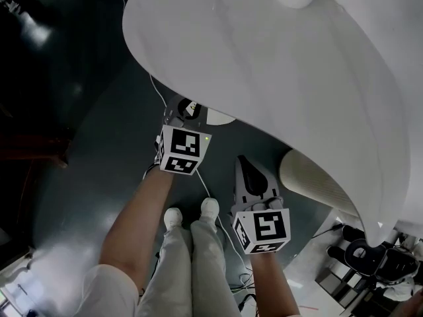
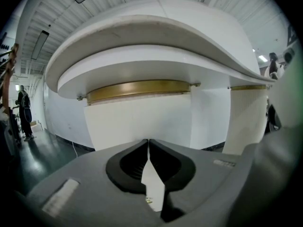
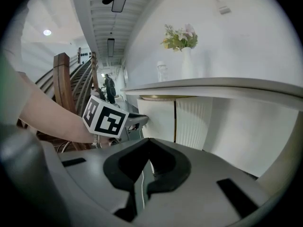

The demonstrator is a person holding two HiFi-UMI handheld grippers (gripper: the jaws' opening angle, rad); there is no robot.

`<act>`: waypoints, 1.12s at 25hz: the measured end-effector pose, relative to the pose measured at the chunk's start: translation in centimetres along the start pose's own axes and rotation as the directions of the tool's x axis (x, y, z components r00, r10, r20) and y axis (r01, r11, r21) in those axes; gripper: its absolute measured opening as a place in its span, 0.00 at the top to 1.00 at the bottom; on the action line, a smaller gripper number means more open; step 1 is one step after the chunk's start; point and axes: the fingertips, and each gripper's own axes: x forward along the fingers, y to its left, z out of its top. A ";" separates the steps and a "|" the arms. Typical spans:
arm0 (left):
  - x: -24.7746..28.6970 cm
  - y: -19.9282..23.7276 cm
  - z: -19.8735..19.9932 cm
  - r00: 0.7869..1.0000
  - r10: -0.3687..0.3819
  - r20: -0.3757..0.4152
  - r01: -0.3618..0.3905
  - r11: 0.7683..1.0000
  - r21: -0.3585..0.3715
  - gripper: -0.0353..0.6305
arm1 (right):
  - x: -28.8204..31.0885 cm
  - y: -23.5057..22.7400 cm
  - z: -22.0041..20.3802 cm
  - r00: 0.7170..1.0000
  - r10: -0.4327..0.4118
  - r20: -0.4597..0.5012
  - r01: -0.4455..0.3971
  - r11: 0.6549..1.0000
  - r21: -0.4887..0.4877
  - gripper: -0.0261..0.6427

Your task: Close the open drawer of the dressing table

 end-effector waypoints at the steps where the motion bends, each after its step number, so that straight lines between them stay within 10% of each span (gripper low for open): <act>1: 0.1 0.0 0.0 1.000 -0.001 -0.004 0.001 1.000 0.005 0.92 | -0.1 0.0 0.0 1.000 0.000 0.001 0.000 1.000 -0.002 0.96; 28: -8.8 -0.3 5.5 0.998 -0.047 -0.031 0.045 0.997 -0.063 0.92 | -4.7 1.4 4.9 1.000 -0.009 0.005 0.009 1.000 0.003 0.96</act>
